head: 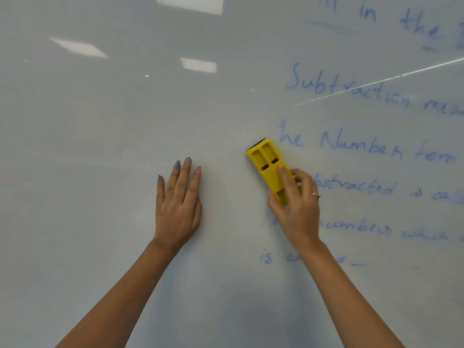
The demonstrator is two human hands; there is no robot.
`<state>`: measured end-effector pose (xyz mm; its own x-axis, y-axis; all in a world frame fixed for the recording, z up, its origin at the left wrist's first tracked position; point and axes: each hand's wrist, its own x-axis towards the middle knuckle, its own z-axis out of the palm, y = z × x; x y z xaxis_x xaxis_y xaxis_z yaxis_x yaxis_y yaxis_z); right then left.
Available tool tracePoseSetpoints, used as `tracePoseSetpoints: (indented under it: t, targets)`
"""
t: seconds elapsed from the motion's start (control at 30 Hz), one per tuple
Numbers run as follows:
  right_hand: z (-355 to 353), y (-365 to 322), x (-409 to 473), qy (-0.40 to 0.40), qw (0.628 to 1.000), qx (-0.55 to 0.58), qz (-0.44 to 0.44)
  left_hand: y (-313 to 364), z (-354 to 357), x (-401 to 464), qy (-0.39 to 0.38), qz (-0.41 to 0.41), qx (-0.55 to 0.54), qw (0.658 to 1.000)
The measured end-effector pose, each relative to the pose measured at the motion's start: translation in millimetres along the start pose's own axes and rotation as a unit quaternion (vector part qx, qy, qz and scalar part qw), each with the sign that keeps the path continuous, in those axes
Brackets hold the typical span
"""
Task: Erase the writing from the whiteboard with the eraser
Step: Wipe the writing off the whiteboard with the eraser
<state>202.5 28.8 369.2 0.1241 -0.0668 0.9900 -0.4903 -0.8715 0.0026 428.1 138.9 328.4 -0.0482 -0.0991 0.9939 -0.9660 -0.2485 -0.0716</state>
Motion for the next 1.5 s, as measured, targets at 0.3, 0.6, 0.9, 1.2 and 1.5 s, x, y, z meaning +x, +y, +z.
tracePoseSetpoints:
  t: [0.3,0.6,0.9,1.2,1.5]
  targets:
    - [8,0,-3,-0.015,0.998,0.011,-0.054,40,20,33,-0.018,-0.018,0.009,1.0]
    - [-6,42,6,0.001,0.996,-0.018,-0.087,36,32,25,0.006,0.007,0.058,0.998]
    - [10,17,-7,-0.019,0.992,0.011,-0.126,36,30,25,0.004,0.005,0.062,0.998]
    - [-8,59,23,0.02,0.992,-0.004,-0.122,37,30,26,0.005,0.004,0.067,0.998]
    - [-8,22,94,0.029,0.995,0.003,-0.093,38,31,26,-0.001,-0.004,0.069,0.998]
